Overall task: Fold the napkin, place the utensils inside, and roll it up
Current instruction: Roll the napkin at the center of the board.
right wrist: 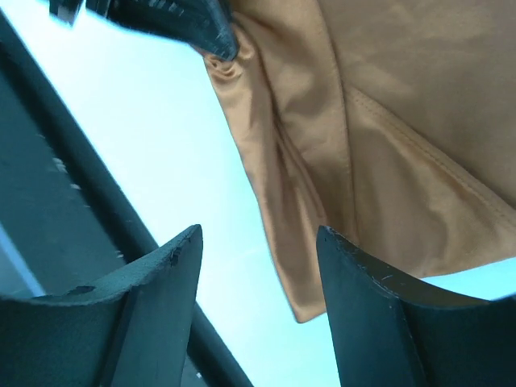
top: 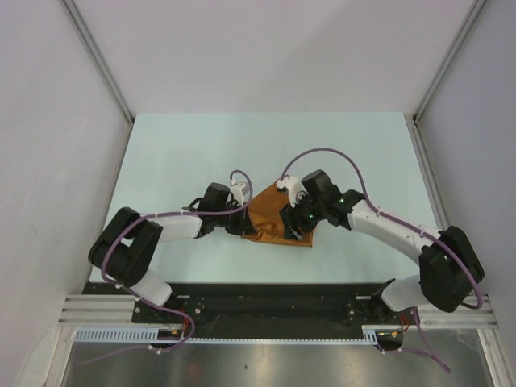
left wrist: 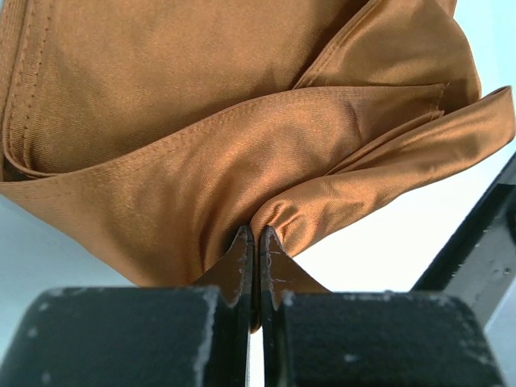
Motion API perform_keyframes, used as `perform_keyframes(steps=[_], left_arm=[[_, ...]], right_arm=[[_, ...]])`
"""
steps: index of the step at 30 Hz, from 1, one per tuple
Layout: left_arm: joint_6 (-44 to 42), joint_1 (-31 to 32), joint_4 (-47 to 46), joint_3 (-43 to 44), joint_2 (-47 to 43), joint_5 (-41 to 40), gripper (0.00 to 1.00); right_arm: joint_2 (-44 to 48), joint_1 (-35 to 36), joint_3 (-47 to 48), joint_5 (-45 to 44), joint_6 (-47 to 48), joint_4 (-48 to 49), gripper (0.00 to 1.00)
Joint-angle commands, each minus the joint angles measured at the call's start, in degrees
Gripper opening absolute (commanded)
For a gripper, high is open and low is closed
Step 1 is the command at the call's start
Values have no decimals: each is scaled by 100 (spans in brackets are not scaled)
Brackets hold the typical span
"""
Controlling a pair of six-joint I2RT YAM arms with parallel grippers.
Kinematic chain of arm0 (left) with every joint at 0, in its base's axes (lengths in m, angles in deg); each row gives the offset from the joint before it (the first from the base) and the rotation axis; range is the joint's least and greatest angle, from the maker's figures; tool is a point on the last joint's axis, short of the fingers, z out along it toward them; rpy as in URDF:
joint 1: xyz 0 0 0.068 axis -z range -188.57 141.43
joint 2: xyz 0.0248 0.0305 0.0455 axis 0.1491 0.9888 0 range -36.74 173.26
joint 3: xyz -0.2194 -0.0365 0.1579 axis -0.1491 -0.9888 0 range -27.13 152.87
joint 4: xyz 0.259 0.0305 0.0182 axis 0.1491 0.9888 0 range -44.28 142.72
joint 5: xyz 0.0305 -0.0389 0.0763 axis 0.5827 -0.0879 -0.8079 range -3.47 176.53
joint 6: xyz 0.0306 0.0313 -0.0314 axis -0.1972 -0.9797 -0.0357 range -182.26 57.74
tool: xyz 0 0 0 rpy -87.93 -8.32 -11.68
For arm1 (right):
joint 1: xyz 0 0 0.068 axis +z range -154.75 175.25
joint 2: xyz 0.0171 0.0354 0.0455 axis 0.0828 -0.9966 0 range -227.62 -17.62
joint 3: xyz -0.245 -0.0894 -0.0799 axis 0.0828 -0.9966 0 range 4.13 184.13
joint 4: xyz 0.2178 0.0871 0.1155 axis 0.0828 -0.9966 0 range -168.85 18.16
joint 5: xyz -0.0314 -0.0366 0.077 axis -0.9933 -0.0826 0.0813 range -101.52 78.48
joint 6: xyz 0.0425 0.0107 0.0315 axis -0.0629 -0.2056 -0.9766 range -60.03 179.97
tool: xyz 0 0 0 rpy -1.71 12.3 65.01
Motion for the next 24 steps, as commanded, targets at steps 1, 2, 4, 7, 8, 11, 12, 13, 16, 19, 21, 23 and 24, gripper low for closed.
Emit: perform_keyframes(steps=[1, 2, 4, 7, 8, 11, 12, 13, 16, 19, 21, 23, 24], left_arm=[[3, -134, 680, 81, 413, -409, 0], [12, -152, 715, 90, 431, -409, 0], [29, -205, 715, 99, 457, -357, 0], [56, -214, 707, 99, 484, -313, 0], [56, -222, 707, 99, 492, -304, 0], [56, -231, 724, 108, 492, -313, 0], [47, -231, 742, 116, 492, -313, 0], [56, -249, 742, 116, 492, -321, 0], [73, -284, 742, 125, 484, -304, 0], [73, -310, 751, 143, 492, -295, 0], [73, -319, 742, 151, 501, -295, 0], [73, -328, 742, 160, 493, -286, 0], [73, -345, 742, 160, 492, -278, 0]], right_arm=[[460, 756, -299, -1634, -83, 453, 63], [487, 817, -360, -1827, -84, 470, 63], [452, 932, -448, -1952, -101, 436, 63], [216, 1020, -431, -2102, -101, 365, 61], [145, 1046, -414, -2136, -101, 339, 59], [-84, 1125, -387, -2224, -92, 339, 57], [-154, 1134, -387, -2225, -75, 330, 56], [-224, 1134, -379, -2233, -83, 313, 55], [-330, 1152, -378, -2233, -75, 295, 53], [-470, 1161, -343, -2286, -66, 260, 50], [-558, 1135, -334, -2286, -66, 242, 48], [-681, 1099, -300, -2207, -49, 207, 46], [-734, 1091, -282, -2172, -48, 181, 45]])
